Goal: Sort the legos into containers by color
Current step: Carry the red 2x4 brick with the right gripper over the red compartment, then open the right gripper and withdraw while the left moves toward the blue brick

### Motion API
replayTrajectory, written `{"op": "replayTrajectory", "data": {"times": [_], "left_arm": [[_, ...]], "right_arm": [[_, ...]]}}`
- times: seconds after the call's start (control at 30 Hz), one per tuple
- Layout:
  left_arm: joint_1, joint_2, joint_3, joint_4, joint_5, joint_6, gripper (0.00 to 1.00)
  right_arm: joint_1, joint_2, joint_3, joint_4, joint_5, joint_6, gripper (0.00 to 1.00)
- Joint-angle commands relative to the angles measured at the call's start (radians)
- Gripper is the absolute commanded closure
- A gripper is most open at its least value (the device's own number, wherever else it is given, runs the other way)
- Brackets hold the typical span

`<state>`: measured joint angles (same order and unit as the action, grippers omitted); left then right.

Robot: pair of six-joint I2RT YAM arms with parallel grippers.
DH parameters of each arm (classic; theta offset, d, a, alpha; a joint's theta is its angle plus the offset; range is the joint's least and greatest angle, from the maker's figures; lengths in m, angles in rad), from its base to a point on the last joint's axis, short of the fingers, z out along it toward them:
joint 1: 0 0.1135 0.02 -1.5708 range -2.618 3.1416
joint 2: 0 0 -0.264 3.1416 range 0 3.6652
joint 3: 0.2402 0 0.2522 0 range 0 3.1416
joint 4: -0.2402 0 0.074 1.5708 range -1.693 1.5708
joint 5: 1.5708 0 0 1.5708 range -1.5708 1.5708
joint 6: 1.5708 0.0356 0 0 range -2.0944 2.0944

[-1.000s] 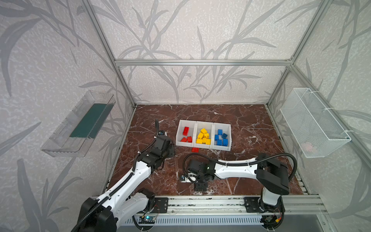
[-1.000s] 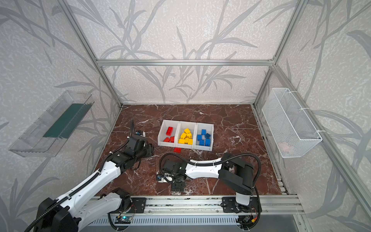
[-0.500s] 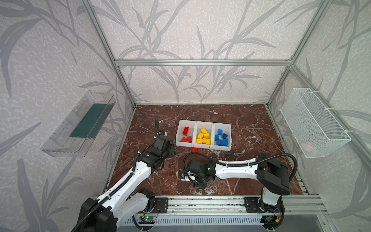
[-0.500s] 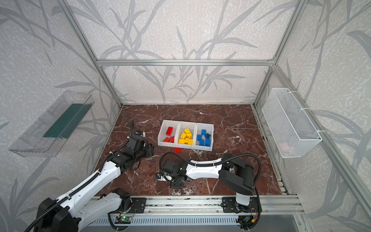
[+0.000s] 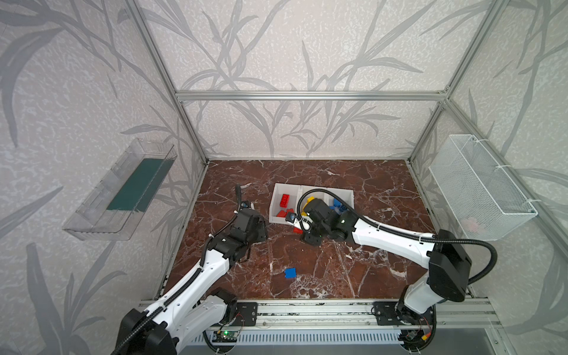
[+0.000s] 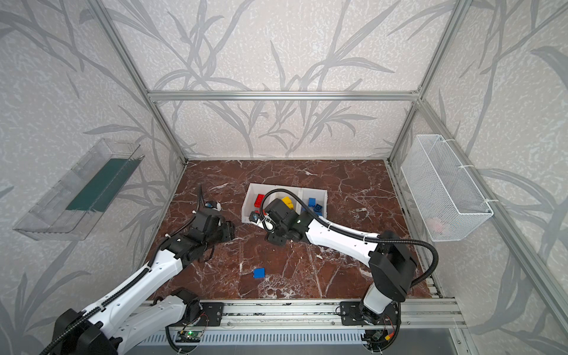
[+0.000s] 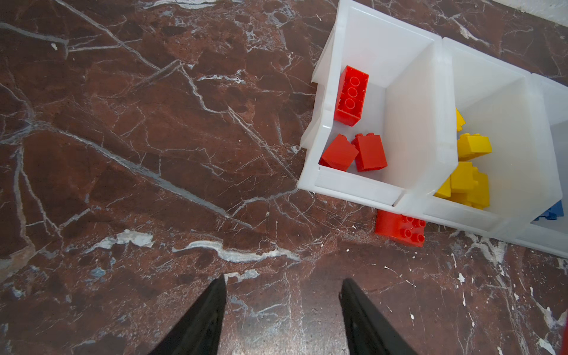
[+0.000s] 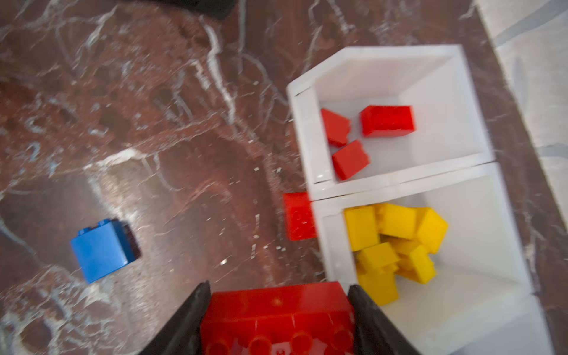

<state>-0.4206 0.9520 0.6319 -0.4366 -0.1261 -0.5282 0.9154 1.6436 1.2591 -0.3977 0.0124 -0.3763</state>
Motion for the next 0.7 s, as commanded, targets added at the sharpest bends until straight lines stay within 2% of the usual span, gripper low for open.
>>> {"op": "replayTrajectory", "data": {"times": [0.0,0.23,0.37,0.4,0.43,0.47,0.53,0.67], "left_arm": [[0.004,-0.032,-0.02,-0.028,0.005,-0.035,0.38],[0.002,-0.081,-0.058,-0.021,0.045,-0.037,0.38],[0.003,-0.108,-0.083,-0.007,0.063,-0.052,0.38],[0.003,-0.113,-0.088,-0.005,0.068,-0.056,0.38],[0.002,-0.117,-0.089,-0.006,0.072,-0.058,0.38],[0.003,-0.119,-0.094,-0.006,0.076,-0.058,0.38],[0.002,-0.122,-0.098,-0.006,0.081,-0.06,0.38],[0.002,-0.124,-0.101,-0.005,0.084,-0.061,0.38]], "right_arm": [[-0.044,0.102,0.125,0.005,-0.008,-0.037,0.54],[-0.092,0.385,0.454,-0.005,-0.017,-0.003,0.54],[-0.092,0.506,0.585,-0.045,0.011,0.013,0.53],[-0.092,0.528,0.604,-0.048,0.029,0.025,0.47],[-0.093,0.54,0.62,-0.05,0.049,0.044,0.35],[-0.095,0.545,0.628,-0.047,0.056,0.057,0.27],[-0.096,0.534,0.624,-0.029,0.047,0.073,0.2],[-0.103,0.484,0.606,0.009,0.04,0.097,0.17]]}}
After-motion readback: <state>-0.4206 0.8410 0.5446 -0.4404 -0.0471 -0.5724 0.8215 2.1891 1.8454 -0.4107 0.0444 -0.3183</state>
